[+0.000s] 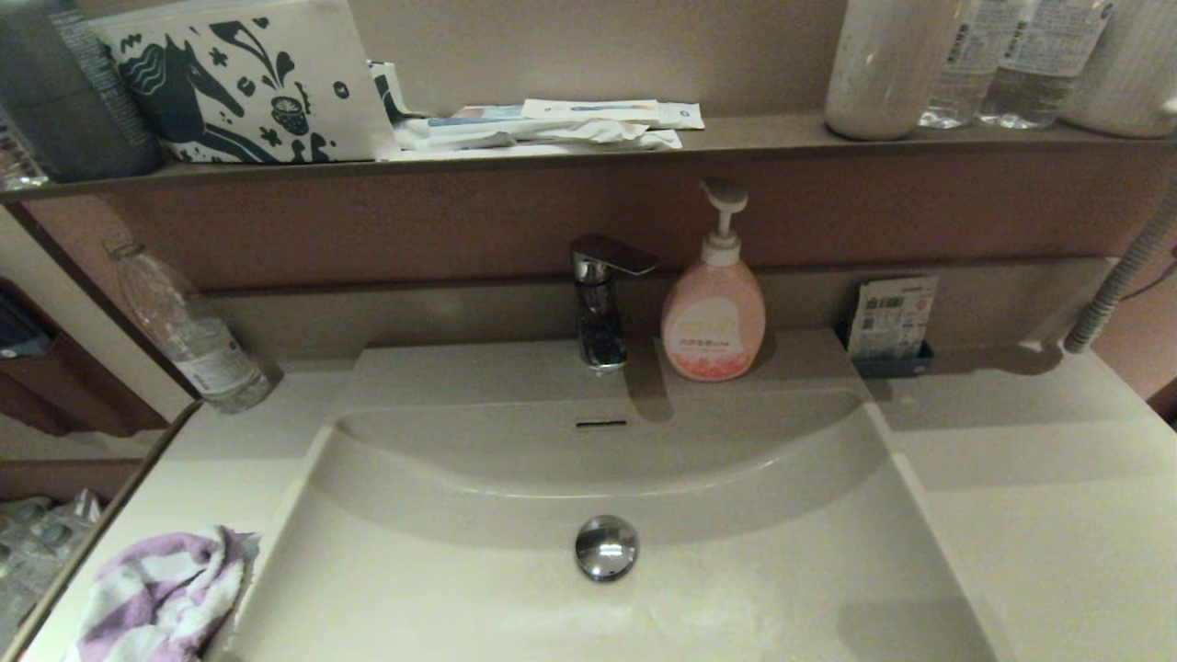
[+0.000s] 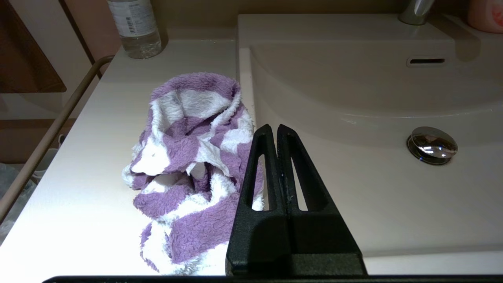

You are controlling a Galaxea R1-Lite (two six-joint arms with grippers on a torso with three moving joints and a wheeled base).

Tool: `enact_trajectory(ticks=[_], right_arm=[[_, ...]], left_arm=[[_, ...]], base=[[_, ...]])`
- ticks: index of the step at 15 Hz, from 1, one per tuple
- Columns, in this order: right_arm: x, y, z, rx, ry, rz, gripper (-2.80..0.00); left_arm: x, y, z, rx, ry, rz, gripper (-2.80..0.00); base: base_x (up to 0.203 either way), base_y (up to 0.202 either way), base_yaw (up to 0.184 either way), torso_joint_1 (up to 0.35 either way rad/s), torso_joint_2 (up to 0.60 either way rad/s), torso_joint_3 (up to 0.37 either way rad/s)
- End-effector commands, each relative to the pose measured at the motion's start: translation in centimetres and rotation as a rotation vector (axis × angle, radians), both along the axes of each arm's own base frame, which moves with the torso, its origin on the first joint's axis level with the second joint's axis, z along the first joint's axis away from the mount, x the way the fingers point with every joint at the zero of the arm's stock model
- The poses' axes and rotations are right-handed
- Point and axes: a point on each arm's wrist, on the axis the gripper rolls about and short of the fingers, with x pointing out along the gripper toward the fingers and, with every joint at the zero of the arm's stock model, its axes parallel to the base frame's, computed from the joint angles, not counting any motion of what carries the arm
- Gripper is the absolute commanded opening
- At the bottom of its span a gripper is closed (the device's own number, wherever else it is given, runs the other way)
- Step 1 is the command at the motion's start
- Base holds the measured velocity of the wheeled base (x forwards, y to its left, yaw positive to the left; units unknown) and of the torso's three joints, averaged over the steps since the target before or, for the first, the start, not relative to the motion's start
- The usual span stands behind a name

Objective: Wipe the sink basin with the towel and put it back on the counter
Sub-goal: Turn on the faucet

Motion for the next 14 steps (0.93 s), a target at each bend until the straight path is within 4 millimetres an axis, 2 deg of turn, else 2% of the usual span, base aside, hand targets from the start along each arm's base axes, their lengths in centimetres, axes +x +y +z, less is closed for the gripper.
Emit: enact_trajectory(ticks=[1, 6, 9, 12, 14], right_arm=[[0.0, 0.0, 0.0, 0.001, 0.001, 0.000, -2.80], [0.0, 0.0, 0.0, -0.015, 0.001, 0.003, -2.80], [-0.2, 0.1, 0.8, -0.037, -0.014, 0.024, -2.80], [0.2, 0.1, 2.6, -0.036, 0.040, 0.035, -2.80], [1.3, 0.1, 5.0, -0.037, 0.092, 0.046, -2.80]], left_arm=[[0.0, 0.0, 0.0, -0.001, 0.001, 0.000, -2.80], [0.0, 0.0, 0.0, -0.001, 0.001, 0.000, -2.80], [0.0, 0.0, 0.0, -0.001, 0.001, 0.000, -2.80], [0.0, 0.0, 0.0, -0.001, 0.001, 0.000, -2.80], [0.0, 0.0, 0.0, -0.001, 0.001, 0.000, -2.80]], base=[[0.000, 0.000, 0.000, 0.000, 0.00, 0.000], [0.000, 0.000, 0.000, 0.000, 0.00, 0.000], [0.000, 0.000, 0.000, 0.000, 0.00, 0.000], [0.000, 0.000, 0.000, 0.000, 0.00, 0.000], [0.000, 0.000, 0.000, 0.000, 0.00, 0.000]])
